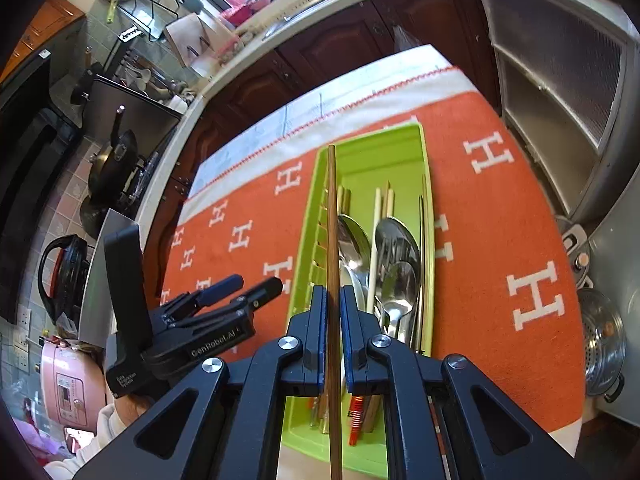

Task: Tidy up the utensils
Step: 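Close the right tool on the wooden chopstick and lower it into the tray, then open the right tool over the tray while the left tool approaches a pale chopstick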

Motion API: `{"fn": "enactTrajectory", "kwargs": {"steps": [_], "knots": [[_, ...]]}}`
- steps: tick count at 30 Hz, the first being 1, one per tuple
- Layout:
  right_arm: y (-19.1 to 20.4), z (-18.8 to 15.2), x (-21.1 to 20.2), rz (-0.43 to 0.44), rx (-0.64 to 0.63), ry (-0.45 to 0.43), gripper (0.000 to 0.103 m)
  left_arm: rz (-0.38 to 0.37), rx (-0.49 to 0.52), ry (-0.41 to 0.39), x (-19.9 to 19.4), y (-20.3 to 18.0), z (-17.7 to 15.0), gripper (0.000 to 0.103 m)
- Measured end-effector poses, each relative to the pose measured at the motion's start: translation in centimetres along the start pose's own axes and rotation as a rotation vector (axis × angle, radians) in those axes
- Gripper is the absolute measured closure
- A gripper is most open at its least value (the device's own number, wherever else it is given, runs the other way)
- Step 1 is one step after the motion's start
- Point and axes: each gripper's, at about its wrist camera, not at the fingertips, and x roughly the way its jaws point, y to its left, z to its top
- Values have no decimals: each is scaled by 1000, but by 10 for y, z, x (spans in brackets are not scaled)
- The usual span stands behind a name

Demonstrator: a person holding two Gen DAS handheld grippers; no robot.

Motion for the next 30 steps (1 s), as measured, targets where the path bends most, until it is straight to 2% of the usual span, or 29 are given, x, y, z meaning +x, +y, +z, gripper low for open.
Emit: {"fn": "enactTrajectory", "kwargs": {"steps": [6, 10, 14, 18, 23, 30], "knots": [[6, 1, 32, -19, -6, 34, 96, -48, 16, -2, 8, 4, 3, 39], [5, 4, 47, -25, 13, 52, 96, -92, 87, -22, 15, 0, 6, 39], [4, 4, 52, -38, 15, 56, 96, -134, 179, 8, 29, -7, 8, 39], [1, 4, 54, -54, 26, 51, 96, -106, 264, 10, 38, -15, 10, 39], [2, 2, 58, -77, 18, 52, 96, -62, 273, 23, 47, -15, 21, 37], [11, 12, 66, -111, -13, 22, 96, -51, 279, 38, 47, -15, 23, 37]]}}
